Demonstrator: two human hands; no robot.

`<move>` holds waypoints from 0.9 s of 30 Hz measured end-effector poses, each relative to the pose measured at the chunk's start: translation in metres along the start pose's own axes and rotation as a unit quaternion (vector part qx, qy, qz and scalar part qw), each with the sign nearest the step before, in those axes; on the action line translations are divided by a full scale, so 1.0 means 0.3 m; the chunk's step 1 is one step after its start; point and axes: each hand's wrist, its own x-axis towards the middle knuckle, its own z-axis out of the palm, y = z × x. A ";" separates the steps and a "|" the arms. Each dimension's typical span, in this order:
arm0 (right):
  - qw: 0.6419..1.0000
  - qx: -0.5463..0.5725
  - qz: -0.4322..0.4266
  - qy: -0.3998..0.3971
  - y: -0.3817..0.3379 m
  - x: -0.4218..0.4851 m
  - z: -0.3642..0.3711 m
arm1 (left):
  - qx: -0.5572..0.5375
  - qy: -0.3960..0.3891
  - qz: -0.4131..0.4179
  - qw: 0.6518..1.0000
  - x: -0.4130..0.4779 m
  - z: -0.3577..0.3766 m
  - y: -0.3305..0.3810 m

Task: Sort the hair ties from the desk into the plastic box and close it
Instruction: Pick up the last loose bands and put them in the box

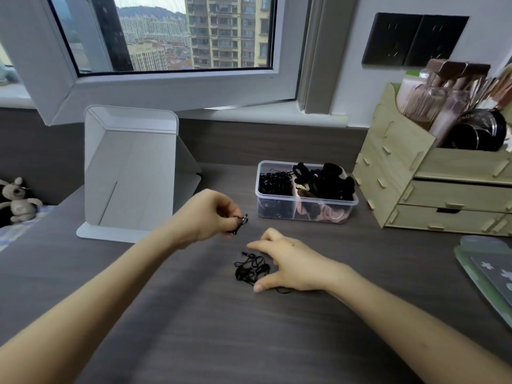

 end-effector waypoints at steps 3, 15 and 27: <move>1.000 -0.002 -0.020 0.004 -0.026 0.036 0.011 | -0.034 0.020 -0.011 0.999 0.021 -0.017 0.019; 0.996 0.045 -0.021 0.070 0.007 0.021 0.018 | -0.099 0.045 -0.038 0.993 0.104 -0.023 0.032; 0.902 0.298 0.080 0.302 0.087 0.074 -0.280 | 0.126 0.086 0.098 0.983 0.432 0.090 0.145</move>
